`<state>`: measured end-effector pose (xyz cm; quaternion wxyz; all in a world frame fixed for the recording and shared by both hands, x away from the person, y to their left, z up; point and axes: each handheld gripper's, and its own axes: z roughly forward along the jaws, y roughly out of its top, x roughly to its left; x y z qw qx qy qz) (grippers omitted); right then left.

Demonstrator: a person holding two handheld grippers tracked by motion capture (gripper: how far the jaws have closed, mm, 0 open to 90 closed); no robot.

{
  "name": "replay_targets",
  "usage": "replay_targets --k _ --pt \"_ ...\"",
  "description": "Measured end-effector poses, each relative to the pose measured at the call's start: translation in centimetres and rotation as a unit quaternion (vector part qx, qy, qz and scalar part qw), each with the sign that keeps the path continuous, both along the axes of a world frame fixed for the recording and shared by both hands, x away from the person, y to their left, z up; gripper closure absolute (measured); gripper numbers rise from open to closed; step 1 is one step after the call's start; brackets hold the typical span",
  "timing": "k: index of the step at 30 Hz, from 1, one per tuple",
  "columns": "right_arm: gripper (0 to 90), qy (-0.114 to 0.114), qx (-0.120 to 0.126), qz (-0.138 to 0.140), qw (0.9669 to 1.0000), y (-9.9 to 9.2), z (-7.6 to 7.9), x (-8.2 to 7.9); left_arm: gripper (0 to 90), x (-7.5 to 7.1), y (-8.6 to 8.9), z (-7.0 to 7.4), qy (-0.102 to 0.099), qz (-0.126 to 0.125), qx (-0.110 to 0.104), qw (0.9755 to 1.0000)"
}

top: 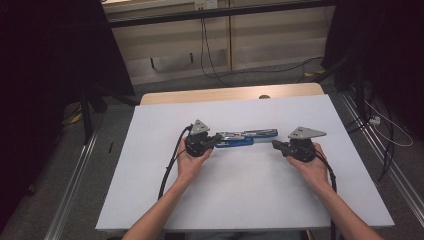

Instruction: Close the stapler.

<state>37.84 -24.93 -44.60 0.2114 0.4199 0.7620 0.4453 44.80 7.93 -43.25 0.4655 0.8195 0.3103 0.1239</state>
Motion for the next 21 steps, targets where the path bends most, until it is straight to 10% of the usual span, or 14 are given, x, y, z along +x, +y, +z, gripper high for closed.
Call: replay_targets --k 21 --pt "90.0 0.031 -0.021 -0.016 0.9992 0.2 -0.5 0.7 90.0 0.9 -0.7 -1.5 0.017 0.014 0.033 0.9992"
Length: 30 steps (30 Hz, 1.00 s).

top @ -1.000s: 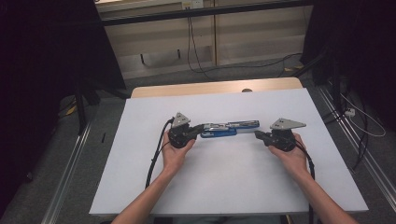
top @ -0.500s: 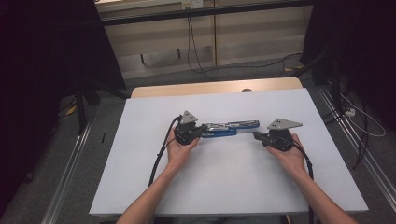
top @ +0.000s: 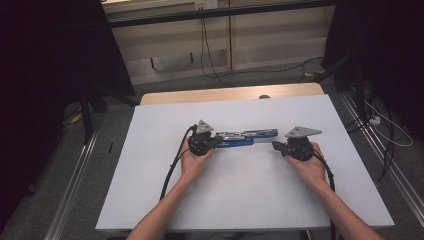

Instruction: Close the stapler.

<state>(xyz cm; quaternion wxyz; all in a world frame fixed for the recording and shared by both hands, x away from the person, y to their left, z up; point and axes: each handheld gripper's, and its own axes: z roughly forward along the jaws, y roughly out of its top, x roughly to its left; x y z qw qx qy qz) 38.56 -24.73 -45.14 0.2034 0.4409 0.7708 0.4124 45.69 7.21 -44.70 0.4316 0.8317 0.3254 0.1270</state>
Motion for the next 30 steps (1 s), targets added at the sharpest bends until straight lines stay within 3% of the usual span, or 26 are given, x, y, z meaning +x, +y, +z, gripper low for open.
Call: replay_targets --k 11,17,30 --pt "90.0 0.007 0.000 -0.005 1.0000 -0.2 -0.1 0.3 90.0 0.2 -0.2 -0.2 -0.001 -0.007 0.006 1.0000" --pt "90.0 0.006 -0.005 -0.006 1.0000 -0.3 0.0 0.9 90.0 0.3 -0.2 -0.4 0.002 -0.013 -0.005 0.9999" --pt "90.0 0.036 -0.044 -0.019 0.9982 0.6 -0.7 2.0 90.0 0.3 -0.2 -0.3 -0.003 -0.021 0.003 0.9998"
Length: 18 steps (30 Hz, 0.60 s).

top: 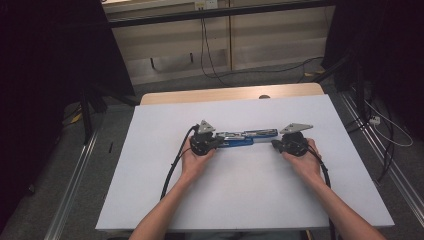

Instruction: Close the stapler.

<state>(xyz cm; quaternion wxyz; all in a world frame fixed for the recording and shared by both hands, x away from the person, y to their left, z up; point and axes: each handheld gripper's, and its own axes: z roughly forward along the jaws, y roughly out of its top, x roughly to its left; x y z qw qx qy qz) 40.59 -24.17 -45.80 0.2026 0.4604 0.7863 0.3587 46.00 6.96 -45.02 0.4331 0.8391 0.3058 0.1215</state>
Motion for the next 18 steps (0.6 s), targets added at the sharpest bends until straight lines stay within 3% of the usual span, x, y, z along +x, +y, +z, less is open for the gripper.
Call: replay_targets --k 9,12,18 --pt "90.0 0.019 -0.010 -0.013 0.9997 0.1 0.2 0.7 90.0 -0.1 0.1 0.0 0.004 0.002 -0.003 1.0000" --pt "90.0 0.022 -0.016 -0.017 0.9995 0.3 0.3 1.0 90.0 -0.1 0.2 0.1 0.000 -0.002 0.009 1.0000" --pt "90.0 0.016 -0.005 -0.023 0.9996 0.3 0.1 1.2 90.0 -0.1 0.1 0.0 0.005 0.005 -0.004 1.0000"
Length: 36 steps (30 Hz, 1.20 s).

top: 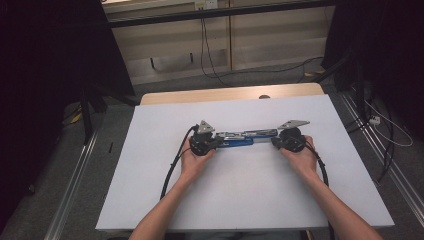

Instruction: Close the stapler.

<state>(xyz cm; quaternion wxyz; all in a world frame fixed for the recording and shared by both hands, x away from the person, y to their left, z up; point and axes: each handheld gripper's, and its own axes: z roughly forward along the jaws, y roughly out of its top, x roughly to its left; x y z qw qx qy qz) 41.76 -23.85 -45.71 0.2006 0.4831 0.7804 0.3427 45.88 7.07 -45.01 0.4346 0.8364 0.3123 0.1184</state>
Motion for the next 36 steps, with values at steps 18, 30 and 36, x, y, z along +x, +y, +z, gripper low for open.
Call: replay_targets --k 18,30,36 --pt "90.0 -0.009 0.003 -0.002 0.9999 0.08 -0.19 0.18 90.0 -0.07 -0.02 -0.04 -0.001 0.006 -0.001 1.0000" --pt "90.0 -0.016 0.005 -0.002 0.9999 0.12 -0.29 0.37 90.0 0.00 0.09 -0.05 0.004 0.006 -0.004 1.0000" --pt "90.0 -0.022 0.003 0.000 0.9998 0.29 -0.29 0.38 90.0 0.07 0.17 -0.07 0.006 0.005 -0.006 1.0000"
